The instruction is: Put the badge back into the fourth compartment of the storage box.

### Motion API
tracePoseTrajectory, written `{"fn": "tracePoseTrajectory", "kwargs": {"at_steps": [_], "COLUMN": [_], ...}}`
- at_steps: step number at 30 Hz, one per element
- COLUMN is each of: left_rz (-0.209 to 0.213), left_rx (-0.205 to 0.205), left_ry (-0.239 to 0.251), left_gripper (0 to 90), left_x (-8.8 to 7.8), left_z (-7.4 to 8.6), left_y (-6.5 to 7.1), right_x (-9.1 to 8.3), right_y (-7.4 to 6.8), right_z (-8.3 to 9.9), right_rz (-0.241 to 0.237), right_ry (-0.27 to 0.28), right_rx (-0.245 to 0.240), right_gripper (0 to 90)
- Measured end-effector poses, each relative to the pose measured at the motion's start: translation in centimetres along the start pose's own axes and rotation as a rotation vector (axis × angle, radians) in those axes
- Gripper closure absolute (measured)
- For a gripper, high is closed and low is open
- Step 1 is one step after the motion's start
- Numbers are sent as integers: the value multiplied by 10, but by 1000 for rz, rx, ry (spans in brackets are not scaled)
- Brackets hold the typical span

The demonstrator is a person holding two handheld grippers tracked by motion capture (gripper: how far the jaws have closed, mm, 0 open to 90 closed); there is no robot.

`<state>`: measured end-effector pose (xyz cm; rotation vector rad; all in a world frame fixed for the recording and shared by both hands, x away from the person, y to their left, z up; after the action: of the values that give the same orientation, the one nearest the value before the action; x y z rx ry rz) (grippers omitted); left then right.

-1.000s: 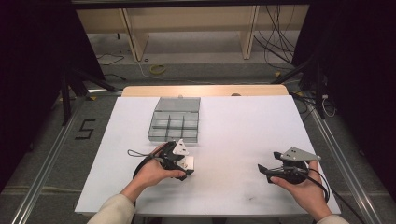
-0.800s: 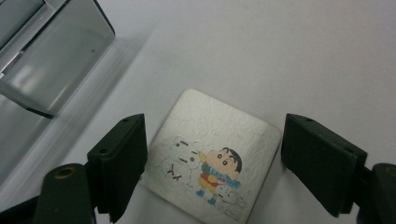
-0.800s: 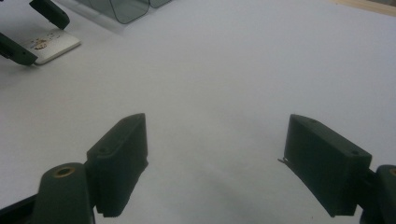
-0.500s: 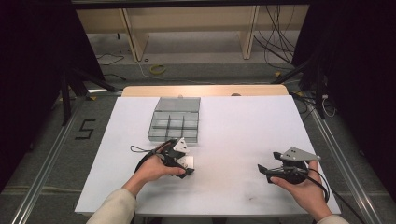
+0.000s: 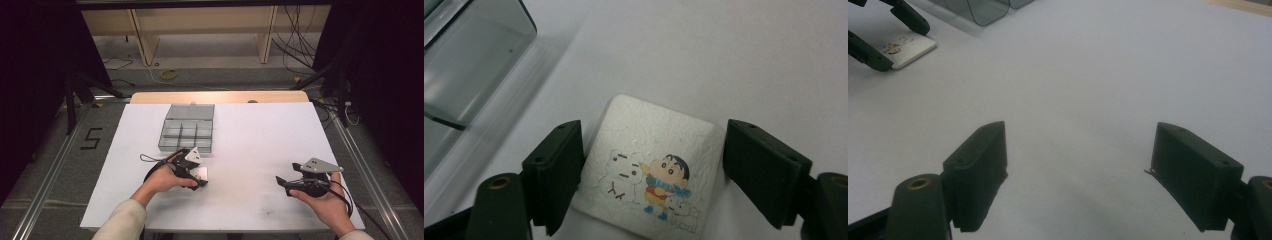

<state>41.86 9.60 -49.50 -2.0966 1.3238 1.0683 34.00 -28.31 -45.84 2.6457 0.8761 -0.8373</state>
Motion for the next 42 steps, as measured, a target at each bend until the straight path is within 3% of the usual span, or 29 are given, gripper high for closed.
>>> {"fn": "tracePoseTrajectory", "kwargs": {"at_steps": [9,13,28,33,42], "left_rz": [-9,-9,-4,0,-44], "left_rx": [-3,8,-25,-46,-54], "left_ry": [-25,-58,-59,-43,10], "left_gripper": [320,327,329,329,329], "left_x": [-3,-4,-5,-6,-15], "left_z": [-2,-4,-5,-5,-8], "left_y": [4,5,5,5,7], "right_x": [-1,0,-1,-1,-1], "right_y": [0,0,0,0,0], "right_z": [0,0,0,0,0], "right_rz": [-1,-3,-3,-3,-4], "right_ry": [-3,-4,-1,0,4], "right_rx": [-5,-3,-8,-5,-5], "right_gripper": [236,238,241,241,241]}}
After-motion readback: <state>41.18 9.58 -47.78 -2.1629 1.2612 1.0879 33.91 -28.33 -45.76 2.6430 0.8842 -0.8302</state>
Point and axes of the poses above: each handheld gripper's, and its own axes: x roughly forward along the jaws, z roughly out of its underside, y roughly to its right, the point moved 1 cm from there along x, roughly forward along the jaws, and after that the axes turned 3 degrees about -x, right-handed, at the moved point
